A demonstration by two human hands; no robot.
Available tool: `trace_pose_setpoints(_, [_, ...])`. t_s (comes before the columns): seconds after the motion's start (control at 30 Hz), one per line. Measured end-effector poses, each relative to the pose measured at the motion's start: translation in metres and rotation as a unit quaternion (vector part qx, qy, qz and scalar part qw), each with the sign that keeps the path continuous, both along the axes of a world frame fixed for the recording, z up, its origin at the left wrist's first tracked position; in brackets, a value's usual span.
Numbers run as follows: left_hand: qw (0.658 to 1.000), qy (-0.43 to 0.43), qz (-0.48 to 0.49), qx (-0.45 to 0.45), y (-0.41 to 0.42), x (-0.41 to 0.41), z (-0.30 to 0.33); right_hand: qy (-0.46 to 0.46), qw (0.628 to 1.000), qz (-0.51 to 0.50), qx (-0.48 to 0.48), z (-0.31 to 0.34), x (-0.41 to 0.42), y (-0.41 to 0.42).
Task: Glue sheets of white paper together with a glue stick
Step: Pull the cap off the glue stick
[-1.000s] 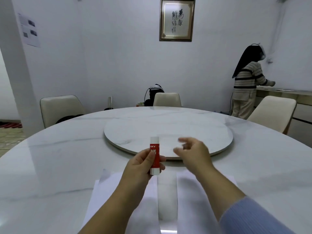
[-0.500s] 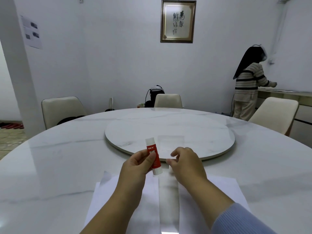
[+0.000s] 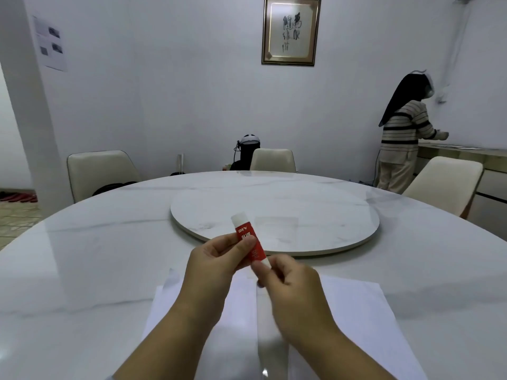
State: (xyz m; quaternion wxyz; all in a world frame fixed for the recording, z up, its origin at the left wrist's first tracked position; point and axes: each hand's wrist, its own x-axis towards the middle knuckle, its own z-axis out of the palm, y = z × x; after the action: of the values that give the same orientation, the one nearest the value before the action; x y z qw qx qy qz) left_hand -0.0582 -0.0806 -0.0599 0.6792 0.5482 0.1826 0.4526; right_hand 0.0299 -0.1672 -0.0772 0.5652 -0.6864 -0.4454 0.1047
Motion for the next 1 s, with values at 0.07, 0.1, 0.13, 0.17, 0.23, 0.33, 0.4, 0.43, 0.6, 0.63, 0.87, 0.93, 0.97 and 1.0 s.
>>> trace_pose_setpoints(0.07, [1.000,-0.011,-0.028,-0.001,-0.001,-0.002,0.001,0.365,0.913,0.181,0.026,0.006,0.000,-0.004])
trace_pose_setpoints(0.1, [0.999,-0.010,-0.032,0.002,-0.002,-0.003,0.002,0.471,0.852,0.223,0.035,0.005,0.001,-0.006])
trace_pose_setpoints(0.13, [1.000,-0.003,-0.027,0.010,-0.003,-0.003,0.002,0.501,0.833,0.232,0.041,0.002,0.004,-0.007])
trace_pose_setpoints(0.17, [1.000,0.007,-0.016,0.020,-0.004,-0.002,0.002,0.473,0.855,0.209,0.041,-0.001,0.006,-0.007])
trace_pose_setpoints(0.23, [0.999,0.018,0.008,0.027,-0.006,-0.001,0.003,0.300,0.945,0.125,0.035,-0.006,0.004,-0.008])
trace_pose_setpoints(0.33, [1.000,0.013,0.005,0.013,-0.008,-0.003,0.005,0.114,0.990,0.063,0.053,-0.009,-0.001,-0.008])
trace_pose_setpoints(0.4, [1.000,0.006,-0.013,0.014,-0.010,-0.004,0.008,0.162,0.980,0.105,0.049,-0.008,-0.006,-0.008])
trace_pose_setpoints(0.43, [1.000,0.003,-0.018,0.015,-0.011,-0.005,0.009,0.188,0.973,0.122,0.050,-0.006,-0.007,-0.008])
trace_pose_setpoints(0.6, [1.000,0.005,0.000,0.023,-0.012,-0.005,0.009,0.032,0.993,-0.013,0.115,-0.009,-0.003,-0.010])
trace_pose_setpoints(0.63, [1.000,0.008,0.001,0.027,-0.011,-0.005,0.009,0.019,0.994,-0.019,0.109,-0.009,-0.003,-0.010])
trace_pose_setpoints(0.87, [0.999,0.016,-0.017,0.036,-0.010,-0.006,0.009,0.467,0.857,0.212,0.054,-0.003,0.001,-0.010])
trace_pose_setpoints(0.93, [0.999,0.023,-0.007,0.043,-0.010,-0.006,0.009,0.327,0.930,0.162,0.046,-0.003,0.006,-0.012])
trace_pose_setpoints(0.97, [0.999,0.025,-0.003,0.042,-0.010,-0.006,0.009,0.254,0.956,0.137,0.055,-0.002,0.007,-0.013])
trace_pose_setpoints(1.0, [0.999,0.025,-0.002,0.039,-0.010,-0.006,0.008,0.200,0.970,0.121,0.064,-0.002,0.008,-0.014])
